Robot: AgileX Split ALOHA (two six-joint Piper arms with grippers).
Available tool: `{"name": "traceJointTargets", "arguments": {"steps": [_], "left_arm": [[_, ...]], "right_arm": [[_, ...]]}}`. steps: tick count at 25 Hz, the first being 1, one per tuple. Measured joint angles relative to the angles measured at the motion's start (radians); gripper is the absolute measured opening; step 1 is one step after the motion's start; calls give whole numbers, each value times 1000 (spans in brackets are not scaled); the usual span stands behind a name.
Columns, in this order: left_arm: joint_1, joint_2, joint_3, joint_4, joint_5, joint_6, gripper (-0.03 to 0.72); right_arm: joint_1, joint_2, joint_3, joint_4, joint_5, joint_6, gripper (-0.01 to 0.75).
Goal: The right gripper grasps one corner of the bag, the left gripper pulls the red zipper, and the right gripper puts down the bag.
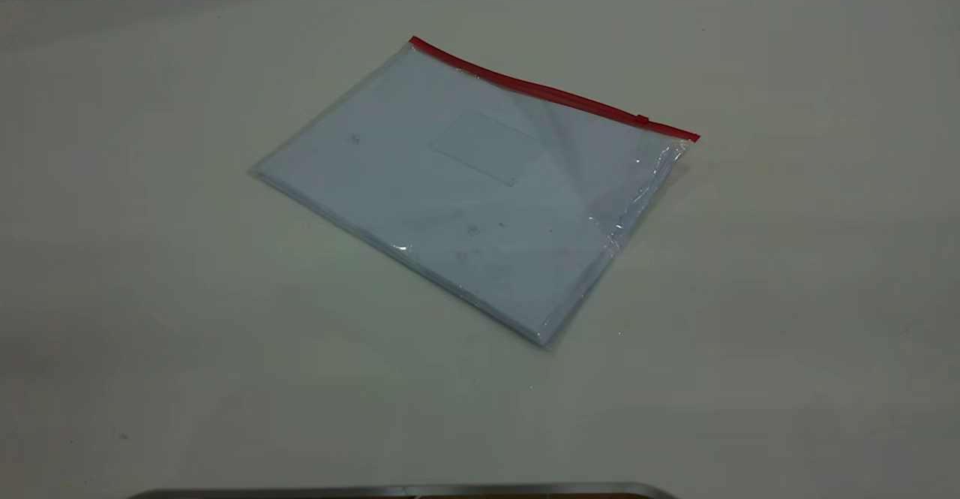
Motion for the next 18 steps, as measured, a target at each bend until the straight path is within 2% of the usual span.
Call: {"name": "traceJointTargets", "arguments": {"steps": [18], "left_arm": [[0, 0, 0, 0, 0, -2, 430]], "right_arm": [[0, 0, 0, 14, 0, 0, 571]]}}
